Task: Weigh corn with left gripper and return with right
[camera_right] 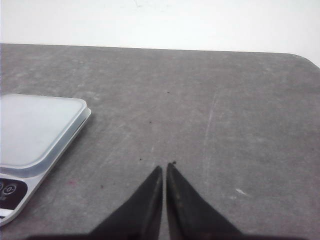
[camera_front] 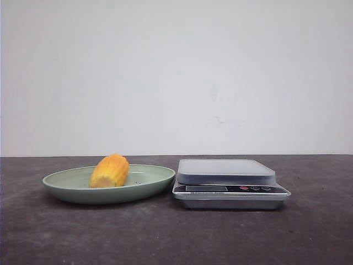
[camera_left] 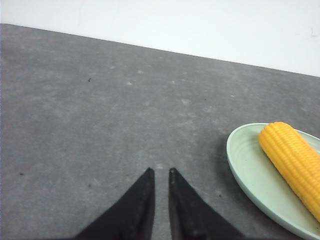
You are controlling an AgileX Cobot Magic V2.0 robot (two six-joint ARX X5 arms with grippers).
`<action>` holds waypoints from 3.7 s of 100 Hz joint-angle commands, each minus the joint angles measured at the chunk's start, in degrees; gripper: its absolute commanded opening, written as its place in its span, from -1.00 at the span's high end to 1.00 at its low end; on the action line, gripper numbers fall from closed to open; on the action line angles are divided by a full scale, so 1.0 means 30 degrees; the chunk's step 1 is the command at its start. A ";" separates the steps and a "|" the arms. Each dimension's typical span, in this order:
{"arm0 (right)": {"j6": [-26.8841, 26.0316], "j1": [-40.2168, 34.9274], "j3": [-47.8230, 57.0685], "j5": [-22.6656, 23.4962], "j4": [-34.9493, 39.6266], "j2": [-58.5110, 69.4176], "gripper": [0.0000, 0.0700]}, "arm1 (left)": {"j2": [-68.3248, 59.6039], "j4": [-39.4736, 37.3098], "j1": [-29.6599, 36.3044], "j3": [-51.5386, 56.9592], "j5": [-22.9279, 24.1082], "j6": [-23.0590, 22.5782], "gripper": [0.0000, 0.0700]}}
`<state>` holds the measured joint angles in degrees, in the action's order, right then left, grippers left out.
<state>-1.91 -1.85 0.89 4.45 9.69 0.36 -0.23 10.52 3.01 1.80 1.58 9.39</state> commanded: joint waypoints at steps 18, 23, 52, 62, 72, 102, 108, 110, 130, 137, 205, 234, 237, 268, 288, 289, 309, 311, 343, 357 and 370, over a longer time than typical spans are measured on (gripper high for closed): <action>-0.2222 0.0000 0.0423 0.0007 -0.0488 -0.0044 0.99 | -0.0022 0.0058 0.0000 0.0080 -0.0532 0.1362 0.98; -0.2543 0.0000 0.0969 -0.0036 -0.0466 -0.0044 0.99 | -0.0029 0.0073 0.0007 0.0452 -0.0561 0.2127 0.98; -0.4736 0.0000 0.6564 -0.0342 0.1537 0.1763 0.99 | -0.2273 0.0211 0.0007 0.5071 -0.1282 0.4481 0.98; -0.4597 0.0000 0.8641 -0.0481 0.2295 0.3053 0.99 | -0.4248 0.1151 0.0007 0.7570 -0.1479 0.4393 0.98; -0.4255 -0.0022 1.0426 -0.0401 0.2324 0.4022 0.99 | -0.6375 0.2302 0.0000 1.0193 -0.1566 0.4022 0.98; -0.3650 -0.0029 1.4804 0.0066 0.4510 0.7074 0.96 | -1.1220 0.4816 0.0066 1.6436 -0.4612 0.3089 0.31; -0.3650 -0.0066 1.5081 0.0372 0.4517 0.7373 0.58 | -1.1373 0.4874 0.0138 1.6823 -0.4648 0.3089 -0.11; -0.3650 -0.0073 1.5147 0.0597 0.4524 0.7446 0.38 | -1.1387 0.4940 0.0168 1.6910 -0.4707 0.3096 -0.18; -0.3665 -0.0095 1.5242 0.1741 0.4794 0.7832 -0.55 | -1.1766 0.5056 0.0525 1.7260 -0.5428 0.3177 -0.25; -0.3687 -0.0095 1.5242 0.2171 0.4932 0.7869 -0.54 | -1.2116 0.4998 0.0845 1.7274 -0.5778 0.3279 -0.25; -0.3614 -0.0095 1.5242 0.2696 0.6521 0.8094 -0.54 | -2.1638 0.1661 0.8218 1.7376 -0.1406 0.2586 -0.24; -0.3555 -0.0095 1.5242 0.2710 0.6885 0.8094 -0.54 | -2.6214 -0.0882 0.9231 1.7376 0.0794 0.2433 -0.24; -0.3563 -0.0095 1.5242 0.2732 0.6936 0.8094 -0.54 | -2.6614 -0.1100 0.9275 1.7384 0.0882 0.2448 -0.24; -0.3577 -0.0095 1.5242 0.2732 0.6951 0.8094 -0.54 | -2.9791 -0.2091 0.9748 1.7384 0.2193 0.2688 -0.24; -0.3577 -0.0095 1.5242 0.2739 0.7002 0.8094 -0.54 | -3.1037 -0.2543 1.0040 1.7384 0.2368 0.2922 -0.24; -0.3577 -0.0095 1.5242 0.2739 0.7009 0.8094 -0.54 | -3.1088 -0.2557 1.0047 1.7384 0.2433 0.2951 -0.24; -0.3577 -0.0095 1.5242 0.2732 0.7162 0.8094 -0.54 | -3.2035 -0.2667 1.0149 1.7384 0.2623 0.3242 -0.24; -0.3577 -0.0095 1.5242 0.2732 0.7162 0.8094 -0.54 | -3.2108 -0.2659 1.0171 1.7384 0.2623 0.3249 -0.24; -0.3570 -0.0095 1.5242 0.2725 0.7176 0.8094 -0.54 | -3.2793 -0.2127 1.0295 1.7384 0.2637 0.3701 -0.20; -0.3570 -0.0095 1.5242 0.2710 0.7184 0.8094 -0.54 | -3.2793 -0.1923 1.0287 1.7384 0.2645 0.3738 0.23; -0.3563 -0.0095 1.5242 0.2652 0.7249 0.8094 -0.54 | -3.2756 -0.1770 1.0295 1.7384 0.2601 0.3577 0.94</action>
<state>-13.28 -1.93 45.50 12.38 31.66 24.32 -97.65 4.91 33.32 53.17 9.41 20.34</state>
